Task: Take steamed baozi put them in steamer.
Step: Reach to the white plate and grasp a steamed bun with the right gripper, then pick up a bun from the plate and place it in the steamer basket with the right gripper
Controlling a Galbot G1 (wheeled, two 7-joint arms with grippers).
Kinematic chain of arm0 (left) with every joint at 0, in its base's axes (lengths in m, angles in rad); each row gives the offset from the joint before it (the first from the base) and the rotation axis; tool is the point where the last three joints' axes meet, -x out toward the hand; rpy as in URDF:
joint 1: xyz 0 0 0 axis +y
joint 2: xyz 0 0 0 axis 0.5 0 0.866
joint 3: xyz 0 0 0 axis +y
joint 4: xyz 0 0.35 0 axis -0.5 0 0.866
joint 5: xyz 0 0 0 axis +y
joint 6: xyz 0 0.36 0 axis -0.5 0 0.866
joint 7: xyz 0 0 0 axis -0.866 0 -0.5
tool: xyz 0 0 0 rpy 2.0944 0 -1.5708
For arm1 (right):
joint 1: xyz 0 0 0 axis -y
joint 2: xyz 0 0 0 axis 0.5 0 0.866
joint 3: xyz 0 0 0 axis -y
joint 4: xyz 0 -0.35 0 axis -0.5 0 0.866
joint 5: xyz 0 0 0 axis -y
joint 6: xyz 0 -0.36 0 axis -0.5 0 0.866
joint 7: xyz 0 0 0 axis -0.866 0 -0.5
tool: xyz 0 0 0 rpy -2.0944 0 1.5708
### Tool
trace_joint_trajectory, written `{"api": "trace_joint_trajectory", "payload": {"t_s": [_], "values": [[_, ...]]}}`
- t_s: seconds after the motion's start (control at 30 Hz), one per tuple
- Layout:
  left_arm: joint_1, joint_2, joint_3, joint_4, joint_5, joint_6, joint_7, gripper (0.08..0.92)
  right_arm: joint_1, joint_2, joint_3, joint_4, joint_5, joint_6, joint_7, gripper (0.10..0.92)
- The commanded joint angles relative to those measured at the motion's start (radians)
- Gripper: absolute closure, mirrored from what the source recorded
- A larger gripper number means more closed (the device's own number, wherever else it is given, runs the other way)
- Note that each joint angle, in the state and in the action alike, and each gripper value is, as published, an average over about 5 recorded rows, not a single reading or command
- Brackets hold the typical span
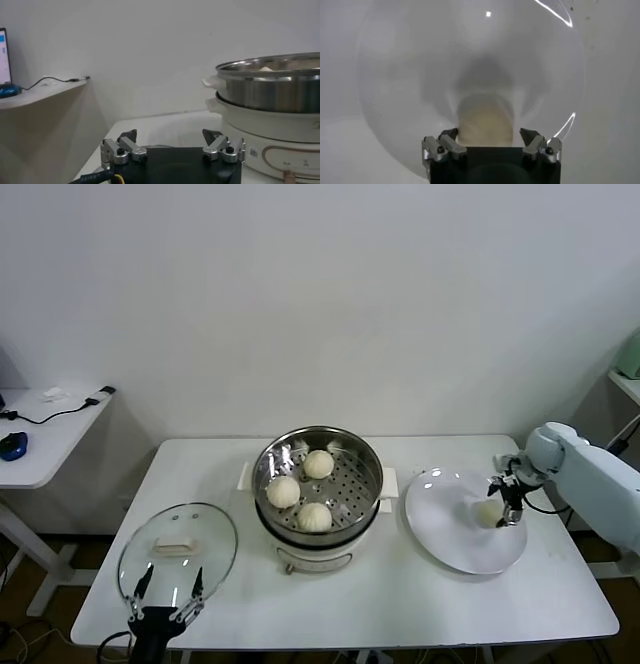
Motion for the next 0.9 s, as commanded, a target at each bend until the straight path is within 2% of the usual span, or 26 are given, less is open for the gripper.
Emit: {"api": "trace_joint_trajectory", "payload": {"t_s": [0.03,0.23,0.33,0.67,0.9], "values": [[0.001,-0.001,0.0,0.002,0.002,-0.001,0.0,0.177,-0.022,0.036,0.033,-0.049,-0.029,0.008,-0.011,0.245],[0.0,-0.003,0.001,0.001,0.004,0.0,0.0,0.177,-0.014,0.031,0.022,-0.047,-0.022,0.008,-0.025,0.398],[0.0,-0.003,0.001,0.0,0.006,0.001,0.0,0.177,-0.007,0.031,0.017,-0.045,-0.009,0.006,-0.028,0.447],[0.003,-0.004,0.002,-0.004,0.007,0.0,0.0,0.177,0.039,0.006,-0.041,-0.006,0.064,-0.015,-0.03,0.522],[0.006,-0.002,0.003,-0.008,0.003,-0.001,0.0,0.177,0.27,-0.029,-0.284,0.067,0.302,-0.068,-0.017,0.525]]}}
